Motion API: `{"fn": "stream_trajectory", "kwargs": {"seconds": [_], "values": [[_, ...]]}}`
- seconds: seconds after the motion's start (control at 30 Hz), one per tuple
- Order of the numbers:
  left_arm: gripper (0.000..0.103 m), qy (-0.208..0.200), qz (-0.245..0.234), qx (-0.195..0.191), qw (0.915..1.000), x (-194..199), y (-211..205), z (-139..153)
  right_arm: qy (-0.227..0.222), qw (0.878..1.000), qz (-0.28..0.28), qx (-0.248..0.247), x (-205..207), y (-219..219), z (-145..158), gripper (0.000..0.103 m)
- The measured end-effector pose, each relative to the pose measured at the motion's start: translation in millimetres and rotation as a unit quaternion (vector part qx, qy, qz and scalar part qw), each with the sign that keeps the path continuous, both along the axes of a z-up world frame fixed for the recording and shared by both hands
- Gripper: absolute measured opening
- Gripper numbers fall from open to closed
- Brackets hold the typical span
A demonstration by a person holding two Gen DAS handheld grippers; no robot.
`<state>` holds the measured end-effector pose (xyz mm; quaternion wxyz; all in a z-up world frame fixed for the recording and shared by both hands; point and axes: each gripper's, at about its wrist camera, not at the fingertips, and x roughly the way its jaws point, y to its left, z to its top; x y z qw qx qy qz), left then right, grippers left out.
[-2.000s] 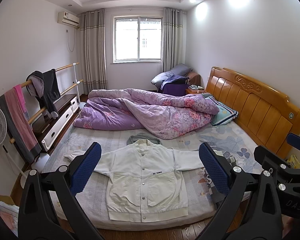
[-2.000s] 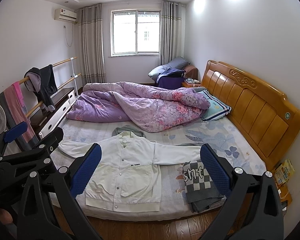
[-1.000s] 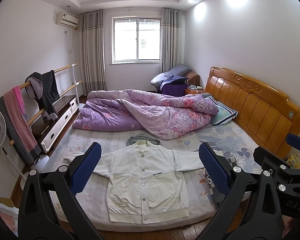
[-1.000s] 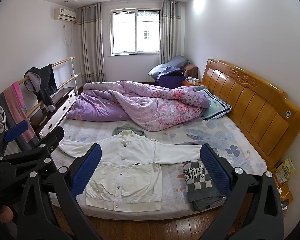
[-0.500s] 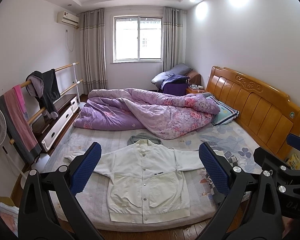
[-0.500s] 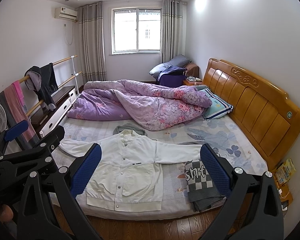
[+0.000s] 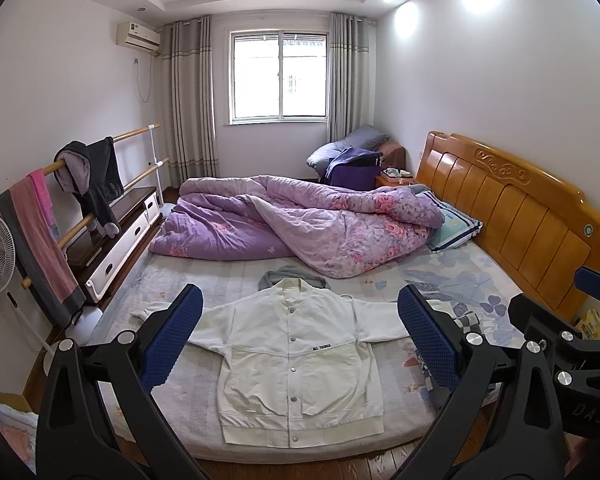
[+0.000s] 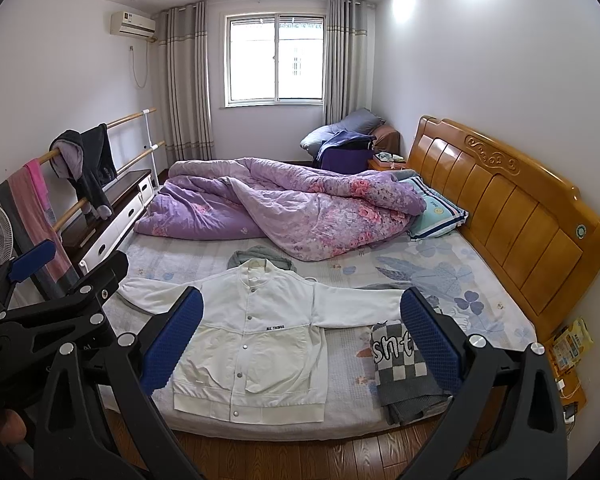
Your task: Fold large clothes
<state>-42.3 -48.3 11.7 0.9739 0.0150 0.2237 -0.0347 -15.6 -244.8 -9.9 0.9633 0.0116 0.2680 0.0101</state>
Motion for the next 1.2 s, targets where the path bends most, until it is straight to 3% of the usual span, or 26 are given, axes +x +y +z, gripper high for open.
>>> {"fn": "stream_trajectory", "kwargs": {"seconds": [1.2], "values": [[0.098,0.002,0.007,0.002,1.0000,6,16,2,0.005,1.000,0.008,-0.002,15,2,-5,0.095]]}}
